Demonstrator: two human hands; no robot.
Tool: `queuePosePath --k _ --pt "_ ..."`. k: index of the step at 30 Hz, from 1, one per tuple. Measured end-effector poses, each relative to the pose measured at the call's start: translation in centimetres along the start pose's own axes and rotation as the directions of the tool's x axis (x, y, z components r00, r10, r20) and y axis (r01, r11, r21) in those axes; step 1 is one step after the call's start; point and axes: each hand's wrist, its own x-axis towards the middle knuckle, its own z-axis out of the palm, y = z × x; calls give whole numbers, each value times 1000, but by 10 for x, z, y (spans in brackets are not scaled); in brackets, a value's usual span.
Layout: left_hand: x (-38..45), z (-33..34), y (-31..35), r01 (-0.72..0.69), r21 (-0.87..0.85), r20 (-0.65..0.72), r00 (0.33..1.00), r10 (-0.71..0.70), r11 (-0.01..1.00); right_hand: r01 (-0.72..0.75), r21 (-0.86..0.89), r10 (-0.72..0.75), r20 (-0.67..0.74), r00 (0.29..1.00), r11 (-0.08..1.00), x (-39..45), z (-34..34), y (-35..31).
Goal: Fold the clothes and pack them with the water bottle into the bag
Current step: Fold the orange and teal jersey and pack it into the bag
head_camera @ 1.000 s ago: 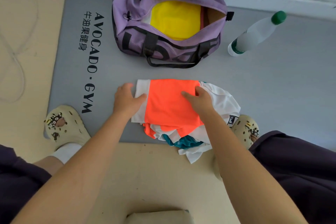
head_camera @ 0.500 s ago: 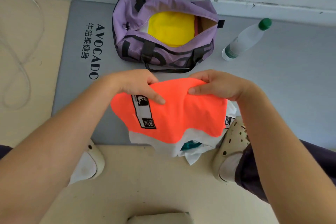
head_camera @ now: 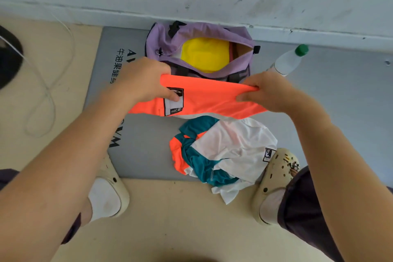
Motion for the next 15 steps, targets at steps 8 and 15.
queuePosePath --k 8,15 --pt "1 10 -29 171 -168 628 778 -28 971 -307 466 -9 562 827 830 -1 17 36" --pt "14 146 -79 426 -284 329 885 -330 859 -387 162 343 243 907 908 54 132 83"
